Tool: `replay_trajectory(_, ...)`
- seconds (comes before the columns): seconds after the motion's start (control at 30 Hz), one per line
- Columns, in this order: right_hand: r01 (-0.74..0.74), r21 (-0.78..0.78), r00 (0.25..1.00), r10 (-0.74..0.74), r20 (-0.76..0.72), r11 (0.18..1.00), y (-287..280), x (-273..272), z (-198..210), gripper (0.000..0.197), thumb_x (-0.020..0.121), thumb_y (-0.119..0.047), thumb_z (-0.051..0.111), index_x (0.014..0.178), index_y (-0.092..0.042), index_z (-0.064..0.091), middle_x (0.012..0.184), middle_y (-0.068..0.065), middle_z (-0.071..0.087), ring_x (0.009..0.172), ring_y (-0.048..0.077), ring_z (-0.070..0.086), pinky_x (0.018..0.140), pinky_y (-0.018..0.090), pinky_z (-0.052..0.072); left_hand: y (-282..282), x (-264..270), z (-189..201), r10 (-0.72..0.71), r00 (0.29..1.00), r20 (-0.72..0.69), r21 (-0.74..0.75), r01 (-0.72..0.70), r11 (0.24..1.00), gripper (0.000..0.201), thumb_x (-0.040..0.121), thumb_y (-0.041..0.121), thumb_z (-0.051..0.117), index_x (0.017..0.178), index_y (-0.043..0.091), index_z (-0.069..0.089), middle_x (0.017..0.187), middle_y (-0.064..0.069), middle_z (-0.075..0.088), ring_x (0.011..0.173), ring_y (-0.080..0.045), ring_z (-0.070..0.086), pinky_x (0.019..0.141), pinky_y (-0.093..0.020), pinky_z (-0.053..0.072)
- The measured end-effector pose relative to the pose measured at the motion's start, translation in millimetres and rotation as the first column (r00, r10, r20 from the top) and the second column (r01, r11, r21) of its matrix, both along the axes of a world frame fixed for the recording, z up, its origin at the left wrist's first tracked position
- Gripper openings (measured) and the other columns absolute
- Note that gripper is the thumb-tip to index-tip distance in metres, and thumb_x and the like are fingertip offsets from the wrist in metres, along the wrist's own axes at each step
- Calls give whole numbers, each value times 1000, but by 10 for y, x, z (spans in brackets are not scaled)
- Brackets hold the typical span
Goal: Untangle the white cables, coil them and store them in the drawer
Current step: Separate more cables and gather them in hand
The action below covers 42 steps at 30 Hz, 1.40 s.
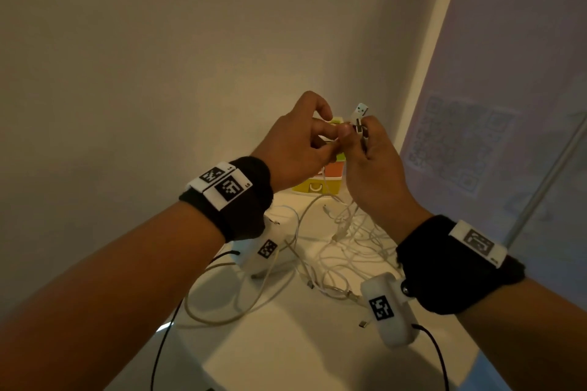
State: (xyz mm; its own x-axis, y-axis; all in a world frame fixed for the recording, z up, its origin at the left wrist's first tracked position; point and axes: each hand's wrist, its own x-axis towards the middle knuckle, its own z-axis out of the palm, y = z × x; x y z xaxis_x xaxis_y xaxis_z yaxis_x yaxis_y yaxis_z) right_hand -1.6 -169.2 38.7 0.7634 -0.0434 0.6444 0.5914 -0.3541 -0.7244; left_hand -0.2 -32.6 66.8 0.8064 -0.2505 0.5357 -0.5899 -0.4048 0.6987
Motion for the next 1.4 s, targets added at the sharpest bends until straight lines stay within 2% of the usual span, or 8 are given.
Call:
replay_trajectory(0.17,26,21,1000,-26,11,999,-91,0,56,25,104,-33,41,95,-12,52,71,-8,57,51,-2,49,47,8,35,104,198,-219,67,969,-238,284,4,959,60,77,31,78,119,18,37,117,-1,61,99,-22,65,86,-38,56)
replay_trajectory(0.33,-149,141,987,156,-44,979,-72,-43,162,18,105,-30,35,92,-22,45,78,-1,71,55,-7,58,47,8,41,77,293,-532,259,902,-345,870,204,448,50,93,59,43,117,18,61,117,2,59,114,-20,55,101,-36,41)
replay_trajectory(0.53,-108,171,994,106,19,979,-208,-19,198,18,105,-34,37,88,-30,42,51,-11,45,46,3,52,62,44,55,203,413,-606,102,702,-705,307,172,936,33,103,9,33,73,16,45,72,-2,44,46,-3,45,43,-10,36)
replay_trajectory(0.73,115,112,971,-136,198,987,-378,-67,245,23,103,-36,40,81,-38,41,63,-7,40,54,8,39,50,26,37,475,651,-680,373,721,-584,363,-180,914,23,101,24,31,93,11,47,62,-6,38,47,-17,33,47,-22,28)
replay_trajectory(0.9,152,137,954,-182,239,979,-498,-83,322,16,100,-44,42,85,-38,42,68,1,43,58,13,44,57,39,43,554,704,-783,405,638,-655,403,-158,901,30,102,29,31,89,6,44,60,-6,35,46,-18,33,43,-20,29)
replay_trajectory(1.03,213,-64,968,-201,147,975,-487,-4,235,9,98,-26,53,91,-24,48,70,-12,50,55,-11,50,50,4,36,471,680,-778,307,657,-689,372,-44,927,28,101,29,33,98,5,47,64,-7,36,47,-18,33,46,-22,29)
replay_trajectory(1.27,80,-377,994,-104,-44,923,-486,123,64,22,102,-34,39,99,-17,53,70,-10,53,63,9,52,62,31,46,486,588,-598,252,725,-641,334,-32,942,48,101,49,27,99,10,55,77,-4,44,61,-17,51,55,-26,42)
replay_trajectory(1.4,15,-555,990,-90,-109,832,-471,134,-26,22,101,-42,40,92,-24,48,68,-11,53,60,3,52,51,22,38,533,557,-604,255,768,-587,388,-10,922,32,102,32,34,95,10,56,84,-5,55,71,-19,54,61,-28,43)
